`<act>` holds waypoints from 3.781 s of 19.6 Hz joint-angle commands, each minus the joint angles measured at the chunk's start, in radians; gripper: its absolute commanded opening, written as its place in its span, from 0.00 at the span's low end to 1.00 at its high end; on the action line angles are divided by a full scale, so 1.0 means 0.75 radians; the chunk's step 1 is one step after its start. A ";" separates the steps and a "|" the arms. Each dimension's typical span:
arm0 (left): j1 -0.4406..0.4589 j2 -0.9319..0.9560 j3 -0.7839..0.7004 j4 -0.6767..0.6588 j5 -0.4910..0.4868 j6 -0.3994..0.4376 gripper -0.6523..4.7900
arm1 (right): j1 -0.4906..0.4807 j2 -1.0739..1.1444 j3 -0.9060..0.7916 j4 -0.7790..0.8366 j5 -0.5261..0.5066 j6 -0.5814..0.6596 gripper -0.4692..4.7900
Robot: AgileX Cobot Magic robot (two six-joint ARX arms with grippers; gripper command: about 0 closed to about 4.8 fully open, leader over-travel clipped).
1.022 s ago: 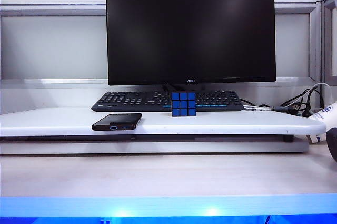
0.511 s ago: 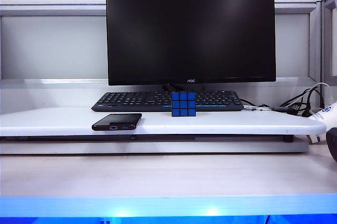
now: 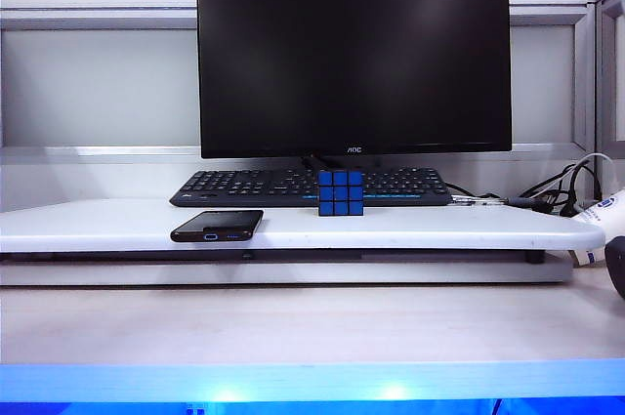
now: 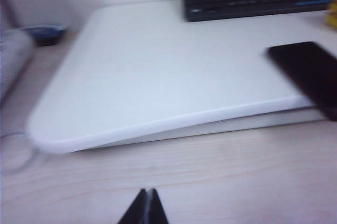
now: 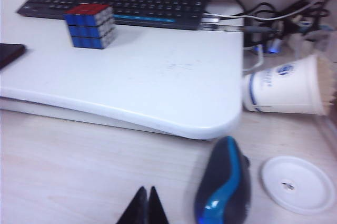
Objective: Put the phone on top of the Rubik's Cube.
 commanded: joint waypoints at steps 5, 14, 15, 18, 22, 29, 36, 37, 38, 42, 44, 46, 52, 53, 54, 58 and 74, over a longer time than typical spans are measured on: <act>0.001 0.001 0.000 -0.012 0.312 -0.022 0.11 | 0.002 -0.001 0.002 0.026 -0.108 0.163 0.08; 0.001 0.001 0.002 -0.011 0.375 -0.024 0.11 | 0.010 0.001 0.058 0.061 -0.360 0.484 0.11; 0.001 0.001 0.002 -0.012 0.374 -0.024 0.11 | 0.027 0.003 0.085 0.062 -0.360 0.512 0.19; 0.002 0.001 0.002 -0.011 0.374 -0.025 0.11 | 0.108 0.051 0.197 0.056 -0.341 0.532 0.28; 0.001 0.001 0.002 -0.011 0.375 -0.030 0.11 | 0.260 0.333 0.354 0.115 -0.287 0.534 0.45; 0.002 0.001 0.002 -0.011 0.374 -0.030 0.11 | 0.493 1.038 0.470 0.693 -0.294 0.857 0.86; 0.002 0.001 0.002 -0.011 0.375 -0.029 0.11 | 0.574 1.577 0.585 1.005 -0.382 1.102 0.94; 0.001 0.001 0.002 -0.011 0.375 -0.029 0.11 | 0.574 1.669 0.599 1.081 -0.389 1.194 0.94; 0.002 0.001 0.002 -0.011 0.375 -0.028 0.11 | 0.574 1.732 0.610 1.135 -0.401 1.249 0.94; 0.001 0.001 0.002 -0.008 0.409 -0.029 0.11 | 0.575 1.988 0.687 1.314 -0.487 1.411 0.94; 0.002 0.001 0.001 -0.008 0.409 -0.028 0.11 | 0.577 2.079 0.727 1.344 -0.501 1.467 0.93; 0.001 0.001 0.001 -0.007 0.409 -0.029 0.11 | 0.578 2.156 0.756 1.352 -0.500 1.486 0.93; 0.002 0.001 0.001 -0.003 0.456 -0.028 0.11 | 0.603 2.325 0.822 1.377 -0.490 1.537 0.93; 0.001 0.001 0.001 -0.002 0.473 -0.028 0.11 | 0.622 2.354 0.844 1.379 -0.487 1.539 0.93; 0.002 0.001 0.001 -0.001 0.486 -0.028 0.11 | 0.637 2.380 0.871 1.378 -0.485 1.541 0.93; 0.002 0.001 0.001 -0.001 0.489 -0.028 0.11 | 0.708 2.504 0.991 1.377 -0.462 1.544 0.90; 0.002 0.001 0.001 0.005 0.551 -0.027 0.11 | 0.764 2.702 1.192 1.382 -0.368 1.604 0.51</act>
